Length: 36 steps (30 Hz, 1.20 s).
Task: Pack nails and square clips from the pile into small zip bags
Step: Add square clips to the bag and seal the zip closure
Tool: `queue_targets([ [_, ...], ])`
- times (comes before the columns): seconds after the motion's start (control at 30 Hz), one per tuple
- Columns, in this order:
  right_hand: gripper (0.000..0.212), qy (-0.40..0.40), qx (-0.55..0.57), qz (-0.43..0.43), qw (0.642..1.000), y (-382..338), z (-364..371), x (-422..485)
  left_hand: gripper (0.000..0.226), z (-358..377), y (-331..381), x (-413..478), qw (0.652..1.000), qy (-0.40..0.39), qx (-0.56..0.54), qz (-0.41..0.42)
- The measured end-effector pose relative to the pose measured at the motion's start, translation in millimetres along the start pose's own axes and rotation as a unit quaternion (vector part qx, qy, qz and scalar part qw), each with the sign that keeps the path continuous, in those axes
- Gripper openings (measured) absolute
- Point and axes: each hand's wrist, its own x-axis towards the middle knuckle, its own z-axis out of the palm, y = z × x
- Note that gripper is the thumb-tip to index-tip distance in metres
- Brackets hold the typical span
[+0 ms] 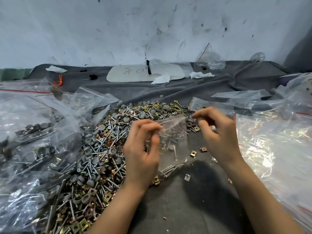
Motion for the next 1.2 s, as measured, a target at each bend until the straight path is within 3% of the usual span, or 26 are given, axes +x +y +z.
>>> queue_targets([
  [0.07,0.014,-0.138,-0.080,0.060,0.985,11.4,-5.6,2.7,0.013,-3.9,-1.2,3.7,0.998,0.055,0.015,-0.007],
  [0.17,0.017,-0.366,-0.246,0.112,0.890,28.3,-7.6,3.2,0.012,-6.9,-2.9,5.6,0.996,0.085,0.036,-0.007],
  [0.23,0.021,-0.409,-0.279,0.119,0.861,32.3,-5.2,4.1,0.013,-7.5,-3.7,5.6,0.995,0.085,0.041,-0.008],
  [0.77,0.011,-0.363,-0.311,0.087,0.874,29.4,7.1,-0.1,0.010,-1.8,-3.9,1.0,0.999,0.043,0.015,0.016],
  [0.83,0.015,-0.323,-0.252,0.092,0.907,31.0,7.4,-1.5,0.010,-0.8,-4.0,0.2,0.999,0.026,0.013,0.020],
  [0.93,0.019,-0.129,-0.116,0.058,0.983,26.8,3.1,-1.1,0.011,2.8,-4.9,-2.4,0.998,-0.045,0.030,0.039],
  [1.03,0.025,0.003,0.111,0.058,0.992,12.6,-3.7,0.0,0.011,8.0,-5.3,-7.4,0.989,-0.140,0.026,0.045],
  [1.1,0.022,-0.001,0.179,0.040,0.983,4.0,-6.1,-0.3,0.010,9.9,-5.3,-9.8,0.983,-0.174,0.026,0.043],
  [1.2,0.020,-0.073,0.160,0.008,0.984,-1.3,-5.7,-1.9,0.011,9.8,-6.8,-10.3,0.982,-0.182,0.020,0.040],
])
